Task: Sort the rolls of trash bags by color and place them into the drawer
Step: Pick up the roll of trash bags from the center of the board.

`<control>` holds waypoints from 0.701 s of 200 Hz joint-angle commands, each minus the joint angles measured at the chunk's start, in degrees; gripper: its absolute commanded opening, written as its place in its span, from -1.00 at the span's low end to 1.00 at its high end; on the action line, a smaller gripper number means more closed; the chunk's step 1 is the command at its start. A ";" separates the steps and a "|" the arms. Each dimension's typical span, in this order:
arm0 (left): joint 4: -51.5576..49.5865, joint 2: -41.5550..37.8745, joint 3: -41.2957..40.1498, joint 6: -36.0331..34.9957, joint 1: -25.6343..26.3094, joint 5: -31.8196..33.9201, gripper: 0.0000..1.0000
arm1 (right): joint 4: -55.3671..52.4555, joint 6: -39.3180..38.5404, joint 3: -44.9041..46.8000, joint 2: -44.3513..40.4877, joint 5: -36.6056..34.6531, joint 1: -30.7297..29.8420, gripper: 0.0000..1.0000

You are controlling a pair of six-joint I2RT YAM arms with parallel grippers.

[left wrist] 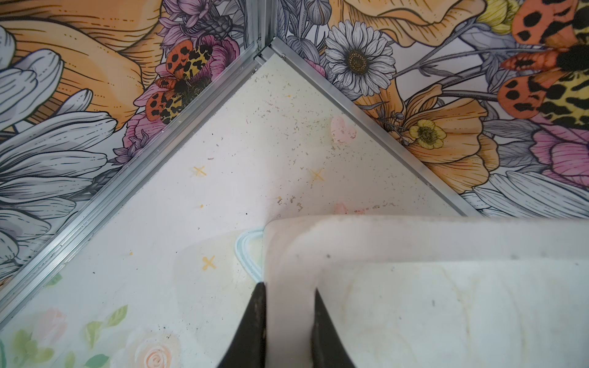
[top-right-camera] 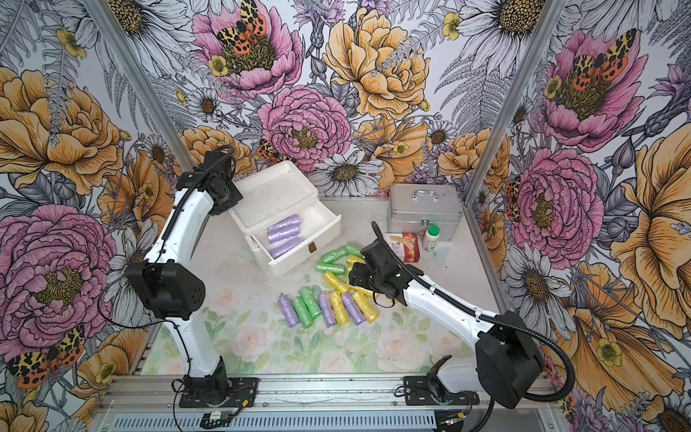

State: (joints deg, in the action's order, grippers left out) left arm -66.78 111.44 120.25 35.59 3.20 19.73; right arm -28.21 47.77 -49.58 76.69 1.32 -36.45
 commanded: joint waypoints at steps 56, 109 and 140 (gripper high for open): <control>0.70 1.16 -2.34 4.31 1.07 -10.42 -1.00 | 1.07 -9.09 3.64 -0.81 -5.04 -4.41 0.45; 0.69 0.67 -2.30 4.40 1.25 -10.17 -1.00 | 1.47 -10.41 2.12 2.71 -6.24 -7.60 0.41; 0.69 -0.23 -3.06 4.40 1.28 -9.62 -1.00 | 1.59 -11.13 1.43 4.19 -7.20 -8.71 0.36</control>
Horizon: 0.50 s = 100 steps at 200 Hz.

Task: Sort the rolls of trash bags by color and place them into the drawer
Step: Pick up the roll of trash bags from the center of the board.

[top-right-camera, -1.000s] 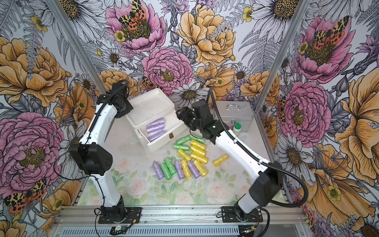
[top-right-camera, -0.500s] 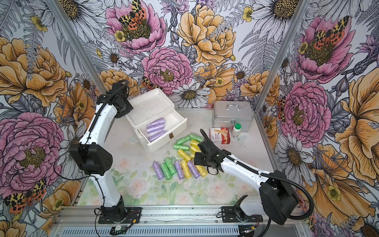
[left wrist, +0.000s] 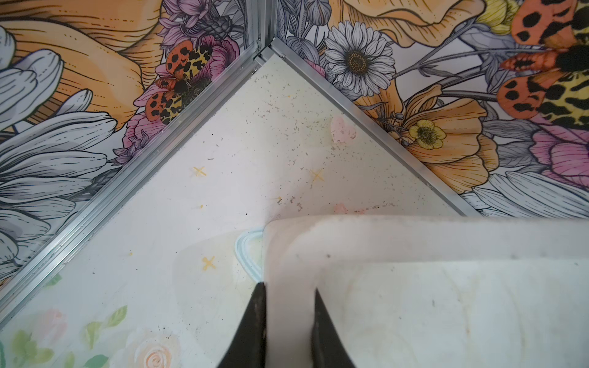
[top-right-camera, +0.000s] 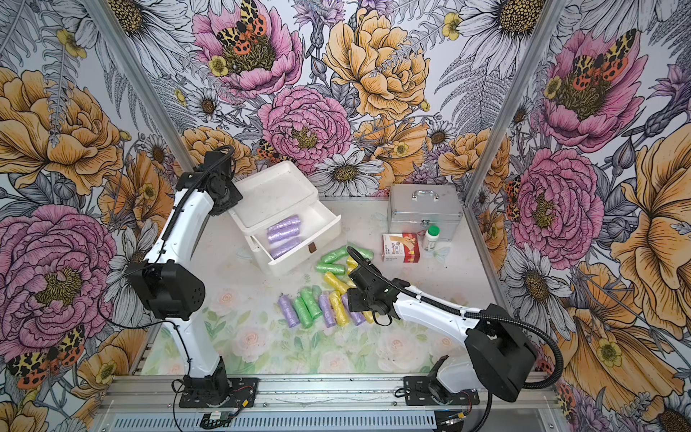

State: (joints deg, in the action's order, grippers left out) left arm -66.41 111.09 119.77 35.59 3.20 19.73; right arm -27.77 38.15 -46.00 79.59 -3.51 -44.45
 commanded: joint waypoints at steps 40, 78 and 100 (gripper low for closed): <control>0.32 -0.58 -3.20 4.15 1.28 -9.53 -1.00 | 1.40 -1.87 -3.32 3.58 -2.91 -2.67 0.18; 0.32 -1.05 -3.60 4.34 1.22 -9.54 -1.00 | 1.53 -2.09 -3.32 5.82 -3.17 -3.06 -0.01; 0.30 -1.23 -3.70 4.35 1.23 -9.85 -1.00 | 1.53 -2.06 -2.87 6.44 -3.60 -3.01 -0.02</control>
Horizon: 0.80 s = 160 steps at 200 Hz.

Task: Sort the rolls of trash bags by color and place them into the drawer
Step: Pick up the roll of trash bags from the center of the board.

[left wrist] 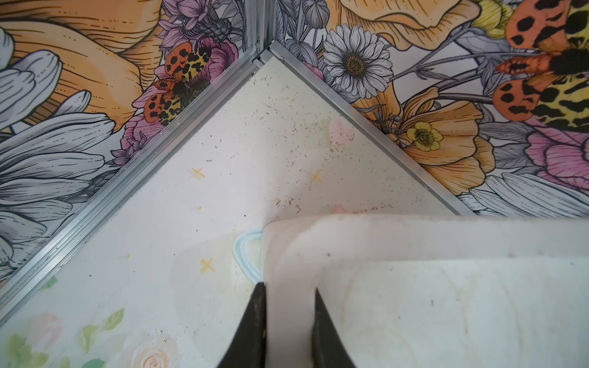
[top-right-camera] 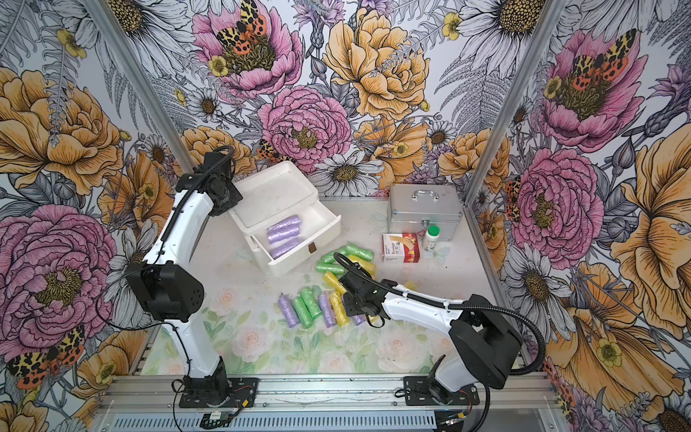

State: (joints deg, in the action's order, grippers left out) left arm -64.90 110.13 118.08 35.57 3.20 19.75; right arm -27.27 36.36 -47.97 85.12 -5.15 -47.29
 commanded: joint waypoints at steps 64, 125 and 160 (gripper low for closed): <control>-1.13 -0.79 -2.93 4.24 1.23 -9.73 -1.00 | 2.56 -0.28 -0.10 3.23 -1.31 -0.35 -0.04; -1.08 -1.05 -3.30 4.20 1.19 -9.73 -1.00 | 2.92 -1.07 -1.05 6.97 -0.40 -0.44 0.08; -1.05 -1.14 -3.32 4.10 1.12 -9.56 -1.00 | 2.94 -0.99 -0.90 9.08 -0.13 -0.48 -0.10</control>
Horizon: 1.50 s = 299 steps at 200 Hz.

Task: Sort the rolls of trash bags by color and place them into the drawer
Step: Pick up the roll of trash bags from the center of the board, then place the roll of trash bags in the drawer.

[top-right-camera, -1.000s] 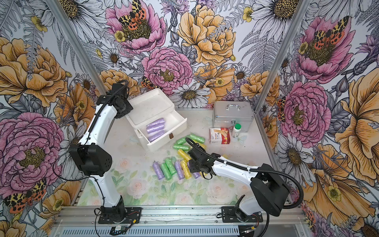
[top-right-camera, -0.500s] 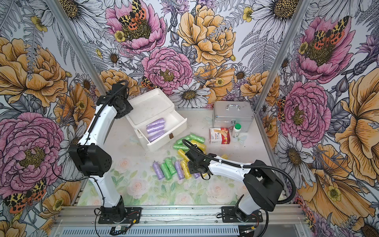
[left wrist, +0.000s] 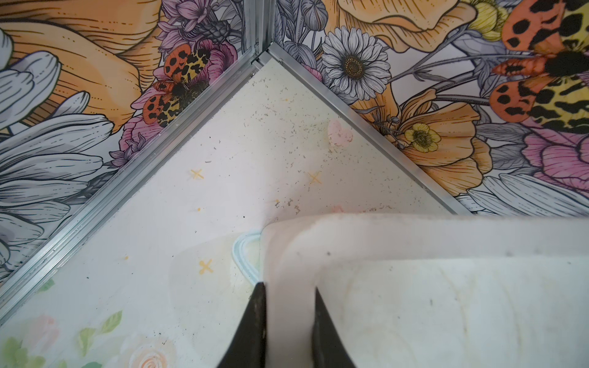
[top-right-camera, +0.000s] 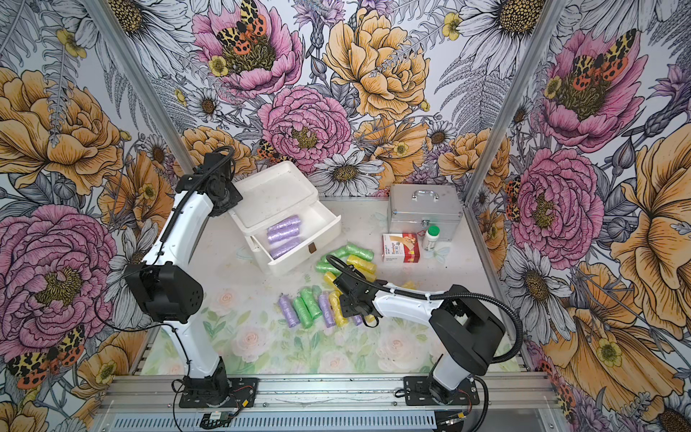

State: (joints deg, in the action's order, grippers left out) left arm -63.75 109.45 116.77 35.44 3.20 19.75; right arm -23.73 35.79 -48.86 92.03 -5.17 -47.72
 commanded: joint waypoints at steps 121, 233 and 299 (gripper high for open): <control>-2.24 -1.25 -3.69 4.72 0.51 -8.92 -1.00 | -7.26 3.00 -3.05 -14.72 -0.88 4.35 -0.39; -2.30 -1.43 -3.74 4.90 0.40 -10.21 -1.00 | -8.09 18.78 -25.54 -17.54 9.26 11.78 -0.37; -2.34 -1.60 -3.70 5.42 0.37 -11.17 -1.00 | -1.21 36.94 -43.53 -2.74 13.11 11.93 -0.36</control>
State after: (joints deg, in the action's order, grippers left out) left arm -62.33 108.51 115.15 35.44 3.20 19.68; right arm -29.80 62.19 -89.21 84.36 5.10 -36.01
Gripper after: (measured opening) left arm 0.191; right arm 0.334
